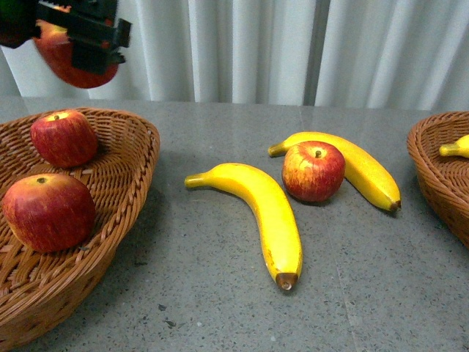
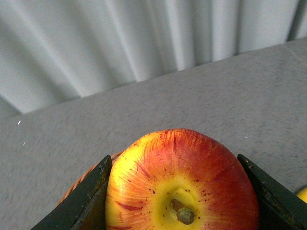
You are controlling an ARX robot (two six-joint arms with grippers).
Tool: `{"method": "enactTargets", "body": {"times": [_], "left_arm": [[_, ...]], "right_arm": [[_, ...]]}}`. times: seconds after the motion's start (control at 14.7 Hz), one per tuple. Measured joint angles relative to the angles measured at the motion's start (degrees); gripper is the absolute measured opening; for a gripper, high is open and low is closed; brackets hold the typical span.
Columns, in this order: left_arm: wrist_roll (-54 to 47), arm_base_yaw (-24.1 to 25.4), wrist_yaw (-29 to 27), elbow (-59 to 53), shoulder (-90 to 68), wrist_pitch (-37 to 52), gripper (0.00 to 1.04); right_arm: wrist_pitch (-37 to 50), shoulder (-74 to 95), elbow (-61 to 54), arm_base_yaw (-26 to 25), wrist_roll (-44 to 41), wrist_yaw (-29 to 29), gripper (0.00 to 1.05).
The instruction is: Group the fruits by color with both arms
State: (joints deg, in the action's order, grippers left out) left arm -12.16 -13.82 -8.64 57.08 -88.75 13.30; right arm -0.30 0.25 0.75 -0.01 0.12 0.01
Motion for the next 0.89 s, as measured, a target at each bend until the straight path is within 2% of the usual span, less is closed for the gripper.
{"method": "enactTargets", "body": {"times": [0.27, 0.48, 0.68, 0.89], "left_arm": [[10.54, 1.68, -3.39, -8.46, 5.01, -2.49, 0.68], [11.67, 1.57, -3.39, -8.96, 7.17, -0.92, 0.99], [10.25, -2.6, -1.01, -6.47, 6.64, 1.51, 0.98], [6.69, -8.72, 4.57, -1.38, 1.73, 3.69, 0.98]], "right_arm": [[0.0, 0.0, 0.0, 0.0, 0.0, 0.0, 0.98], [0.02, 0.0, 0.0, 0.0, 0.0, 0.0, 0.98], [0.0, 0.0, 0.0, 0.0, 0.0, 0.0, 0.98], [0.0, 0.0, 0.0, 0.0, 0.0, 0.0, 0.98]]}}
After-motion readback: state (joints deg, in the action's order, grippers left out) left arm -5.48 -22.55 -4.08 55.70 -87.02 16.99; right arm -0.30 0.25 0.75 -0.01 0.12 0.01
